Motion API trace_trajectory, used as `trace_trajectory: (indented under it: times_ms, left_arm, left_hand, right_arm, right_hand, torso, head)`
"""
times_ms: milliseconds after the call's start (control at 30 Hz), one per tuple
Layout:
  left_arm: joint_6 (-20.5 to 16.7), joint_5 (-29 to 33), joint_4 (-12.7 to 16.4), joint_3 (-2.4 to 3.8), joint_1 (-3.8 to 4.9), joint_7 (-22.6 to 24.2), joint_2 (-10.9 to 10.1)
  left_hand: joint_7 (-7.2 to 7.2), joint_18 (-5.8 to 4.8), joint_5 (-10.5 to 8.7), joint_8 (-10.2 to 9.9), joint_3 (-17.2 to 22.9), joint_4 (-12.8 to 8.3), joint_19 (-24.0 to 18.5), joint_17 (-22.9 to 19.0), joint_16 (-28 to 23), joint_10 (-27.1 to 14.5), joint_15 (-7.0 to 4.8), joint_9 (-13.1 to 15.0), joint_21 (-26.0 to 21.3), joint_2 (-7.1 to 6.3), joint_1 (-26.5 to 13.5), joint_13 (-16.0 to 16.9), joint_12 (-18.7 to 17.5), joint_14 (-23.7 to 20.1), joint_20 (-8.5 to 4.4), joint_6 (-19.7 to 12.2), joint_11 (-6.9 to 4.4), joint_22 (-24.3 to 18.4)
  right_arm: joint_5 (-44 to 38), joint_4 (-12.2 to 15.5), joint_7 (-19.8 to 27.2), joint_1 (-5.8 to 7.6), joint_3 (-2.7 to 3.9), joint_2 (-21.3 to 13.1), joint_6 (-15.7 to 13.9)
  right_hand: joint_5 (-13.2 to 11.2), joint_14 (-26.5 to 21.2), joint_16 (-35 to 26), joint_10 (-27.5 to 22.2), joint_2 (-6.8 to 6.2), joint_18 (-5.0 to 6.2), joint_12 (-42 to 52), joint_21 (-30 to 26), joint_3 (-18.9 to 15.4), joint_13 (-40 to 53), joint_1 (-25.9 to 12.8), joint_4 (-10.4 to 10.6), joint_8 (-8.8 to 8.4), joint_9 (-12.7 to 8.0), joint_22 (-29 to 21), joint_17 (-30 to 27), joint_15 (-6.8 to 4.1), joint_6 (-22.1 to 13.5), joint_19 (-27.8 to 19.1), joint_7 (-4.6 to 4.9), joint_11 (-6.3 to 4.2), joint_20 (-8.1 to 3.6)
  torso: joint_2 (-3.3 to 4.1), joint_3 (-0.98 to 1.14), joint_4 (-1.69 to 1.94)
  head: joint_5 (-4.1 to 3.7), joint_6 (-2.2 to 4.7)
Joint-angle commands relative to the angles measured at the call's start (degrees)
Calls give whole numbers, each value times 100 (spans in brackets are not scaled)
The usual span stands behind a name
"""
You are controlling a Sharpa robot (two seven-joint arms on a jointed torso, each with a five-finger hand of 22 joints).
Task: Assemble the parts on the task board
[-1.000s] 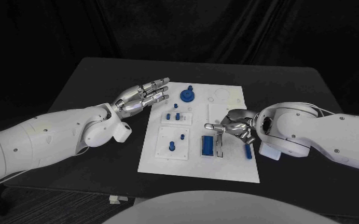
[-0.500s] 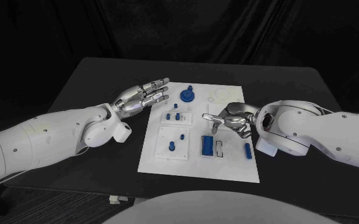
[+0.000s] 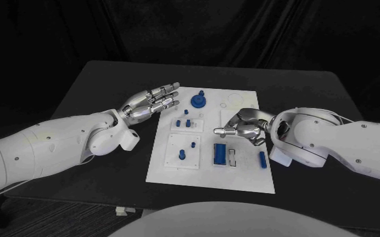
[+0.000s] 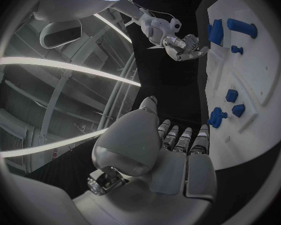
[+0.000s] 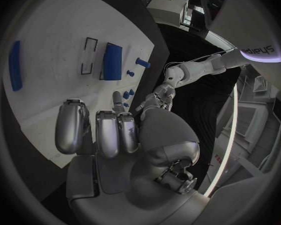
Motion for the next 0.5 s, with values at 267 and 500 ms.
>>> trace_trajectory:
  times_ms: [267,500]
  left_arm:
    - [61,13,10,5,-11,203,-9]
    - [74,13,7,5,-16,203,-7]
  left_hand:
    - [37,45,40,38,6,-24,-3,3,13,-12,46,5,27,37,40,7,21,4,45,9,47,13]
    - [40,46,42,38,10,-29,0,4,15,-12,51,6,28,38,41,7,20,5,46,11,54,15]
  right_arm:
    - [-3282,310,589,-194,3,-217,-1376]
    - [-4340,404,-29,-555,3,-216,-1152]
  right_hand:
    - [242,388,-66,419,-528,-57,-3,15,422,1233,1080,-249,1487,751,1039,359,55,-1876,48,167,165,28]
    - [-294,353,-158,387,-1525,-18,-17,-173,1463,1197,1068,967,3600,1561,986,173,140,-3051,-8,183,181,100]
  torso:
    - [0,0,1]
    - [-6,-2,-1]
  head:
    - [2,-1]
    - [1,-1]
